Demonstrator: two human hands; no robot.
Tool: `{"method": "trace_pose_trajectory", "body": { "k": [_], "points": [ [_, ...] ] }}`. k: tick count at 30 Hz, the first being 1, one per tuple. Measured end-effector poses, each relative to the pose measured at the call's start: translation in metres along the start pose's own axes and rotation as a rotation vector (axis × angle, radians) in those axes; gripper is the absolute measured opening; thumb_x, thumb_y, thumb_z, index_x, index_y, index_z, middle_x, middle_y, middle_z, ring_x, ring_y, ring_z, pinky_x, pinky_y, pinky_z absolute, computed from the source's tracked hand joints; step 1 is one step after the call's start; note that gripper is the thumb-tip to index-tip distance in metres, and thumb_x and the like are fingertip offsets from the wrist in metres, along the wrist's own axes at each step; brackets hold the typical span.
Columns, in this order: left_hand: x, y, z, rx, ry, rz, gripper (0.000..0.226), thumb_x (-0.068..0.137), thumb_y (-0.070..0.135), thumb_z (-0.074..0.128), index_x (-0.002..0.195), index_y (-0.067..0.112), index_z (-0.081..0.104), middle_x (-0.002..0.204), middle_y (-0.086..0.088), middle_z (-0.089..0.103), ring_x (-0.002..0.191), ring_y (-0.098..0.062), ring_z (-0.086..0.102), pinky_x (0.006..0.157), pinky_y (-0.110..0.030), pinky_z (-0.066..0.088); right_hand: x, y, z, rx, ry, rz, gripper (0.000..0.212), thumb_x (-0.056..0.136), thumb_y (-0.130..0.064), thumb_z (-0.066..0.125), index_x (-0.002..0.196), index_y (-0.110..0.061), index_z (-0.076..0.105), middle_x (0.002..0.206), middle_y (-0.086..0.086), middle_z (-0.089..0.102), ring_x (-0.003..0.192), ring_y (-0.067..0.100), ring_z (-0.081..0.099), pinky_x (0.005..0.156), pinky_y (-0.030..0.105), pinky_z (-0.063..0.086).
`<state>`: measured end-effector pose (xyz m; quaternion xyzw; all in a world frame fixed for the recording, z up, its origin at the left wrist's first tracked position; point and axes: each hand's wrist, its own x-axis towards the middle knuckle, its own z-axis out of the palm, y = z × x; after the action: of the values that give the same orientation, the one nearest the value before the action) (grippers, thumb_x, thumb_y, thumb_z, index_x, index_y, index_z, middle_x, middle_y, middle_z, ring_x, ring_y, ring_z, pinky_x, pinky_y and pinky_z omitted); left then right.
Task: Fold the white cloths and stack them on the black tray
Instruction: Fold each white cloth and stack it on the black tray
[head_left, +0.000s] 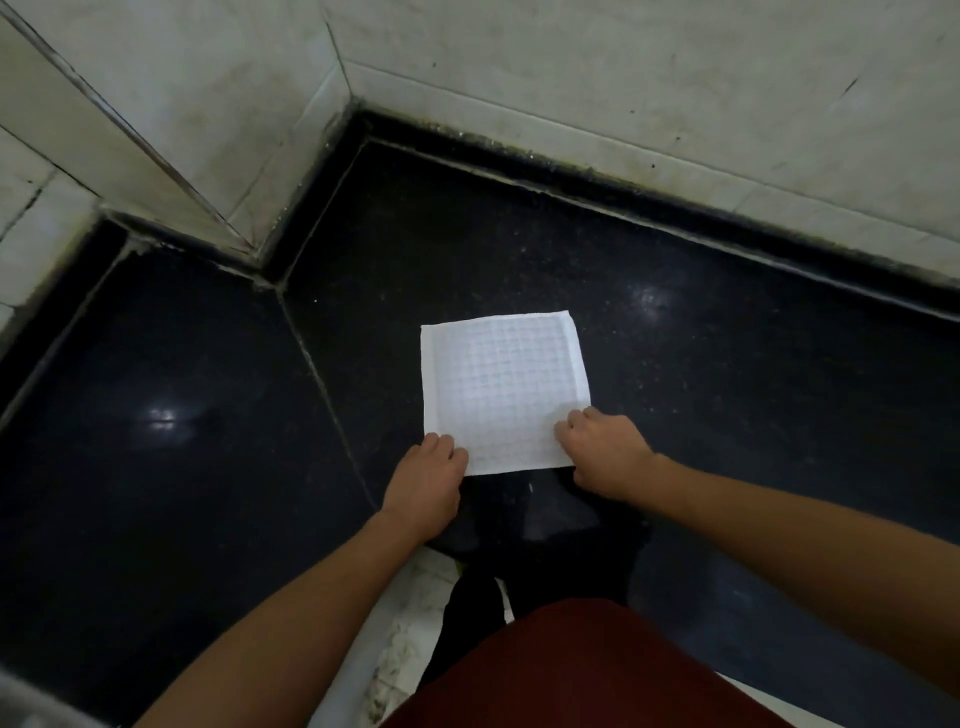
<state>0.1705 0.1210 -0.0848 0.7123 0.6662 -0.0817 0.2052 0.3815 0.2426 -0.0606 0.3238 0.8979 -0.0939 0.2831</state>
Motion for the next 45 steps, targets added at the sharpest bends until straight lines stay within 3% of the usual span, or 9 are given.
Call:
{"method": "trace_pose_trajectory", "body": {
  "k": [4,8,14,19,23,30,35,40,45],
  "points": [
    [0.007,0.007,-0.001,0.07,0.008,-0.055,0.026,0.082,0.003,0.052,0.107,0.011,0.052,0.107,-0.007,0.053,0.101,-0.024,0.049,0.083,-0.032,0.04,-0.003,-0.004,0.016,-0.114,0.118,-0.021,0.02,0.083,-0.016,0.059,0.103,-0.012,0.055,0.099,0.006,0.06,0.089,0.023,0.058,0.055,0.032,0.035],
    [0.008,0.011,-0.004,0.028,0.012,-0.074,0.014,0.084,0.013,0.049,0.098,0.013,0.052,0.105,-0.005,0.053,0.099,-0.021,0.047,0.081,-0.03,0.037,-0.006,0.009,0.028,-0.075,0.276,-0.022,0.026,0.052,-0.015,0.079,0.066,-0.015,0.057,0.067,0.003,0.055,0.06,0.022,0.054,0.042,0.03,0.031],
    [0.002,-0.007,-0.026,-0.187,0.151,-0.065,0.015,0.077,0.019,0.054,0.077,0.017,0.039,0.084,-0.001,0.05,0.08,-0.02,0.047,0.067,-0.03,0.034,-0.014,0.032,0.007,0.301,0.332,0.085,0.012,0.077,-0.024,0.065,0.088,-0.02,0.063,0.091,-0.004,0.061,0.088,0.019,0.057,0.07,0.032,0.045],
    [0.031,-0.04,-0.062,-0.594,0.224,-0.283,0.008,0.081,0.008,0.061,0.087,0.012,0.059,0.071,-0.002,0.057,0.065,-0.016,0.053,0.06,-0.027,0.039,0.016,0.064,-0.027,0.802,0.307,0.3,0.011,0.084,-0.022,0.066,0.095,-0.02,0.068,0.087,-0.001,0.066,0.084,0.019,0.062,0.07,0.03,0.045],
    [0.072,-0.062,-0.077,-0.723,0.276,-0.421,0.004,0.086,0.009,0.064,0.087,0.01,0.067,0.079,-0.005,0.065,0.073,-0.015,0.058,0.068,-0.023,0.041,0.051,0.08,-0.038,1.026,0.294,0.437,0.003,0.083,-0.019,0.071,0.085,-0.018,0.069,0.087,0.001,0.068,0.085,0.02,0.065,0.076,0.032,0.052],
    [0.115,-0.08,-0.058,-0.711,0.155,-0.564,0.009,0.082,0.008,0.067,0.077,0.015,0.063,0.075,-0.006,0.064,0.08,-0.028,0.066,0.079,-0.036,0.056,0.085,0.08,-0.038,0.879,0.169,0.605,0.006,0.083,-0.029,0.068,0.088,-0.028,0.066,0.103,0.002,0.069,0.097,0.023,0.064,0.081,0.034,0.052],
    [0.122,-0.075,-0.049,-0.595,0.239,-0.573,0.007,0.086,0.014,0.063,0.082,0.015,0.058,0.081,-0.006,0.063,0.077,-0.021,0.058,0.068,-0.028,0.043,0.086,0.077,-0.039,0.699,0.135,0.601,0.022,0.083,-0.031,0.066,0.104,-0.024,0.064,0.11,0.005,0.066,0.098,0.027,0.063,0.073,0.032,0.046],
    [0.123,-0.071,-0.05,-0.577,0.336,-0.588,0.012,0.089,0.017,0.062,0.1,0.011,0.059,0.093,-0.008,0.061,0.085,-0.022,0.059,0.07,-0.032,0.046,0.073,0.079,-0.033,0.692,0.16,0.639,0.036,0.086,-0.036,0.063,0.119,-0.021,0.06,0.114,0.006,0.065,0.101,0.027,0.062,0.072,0.031,0.044],
    [0.101,-0.059,-0.048,-0.245,0.336,-0.173,0.01,0.088,0.017,0.062,0.093,0.009,0.061,0.097,-0.009,0.056,0.091,-0.026,0.053,0.067,-0.038,0.047,0.065,0.067,-0.03,0.646,0.131,0.654,0.051,0.082,-0.053,0.065,0.117,-0.018,0.057,0.109,0.007,0.064,0.098,0.029,0.063,0.076,0.035,0.049]
  ]
}}
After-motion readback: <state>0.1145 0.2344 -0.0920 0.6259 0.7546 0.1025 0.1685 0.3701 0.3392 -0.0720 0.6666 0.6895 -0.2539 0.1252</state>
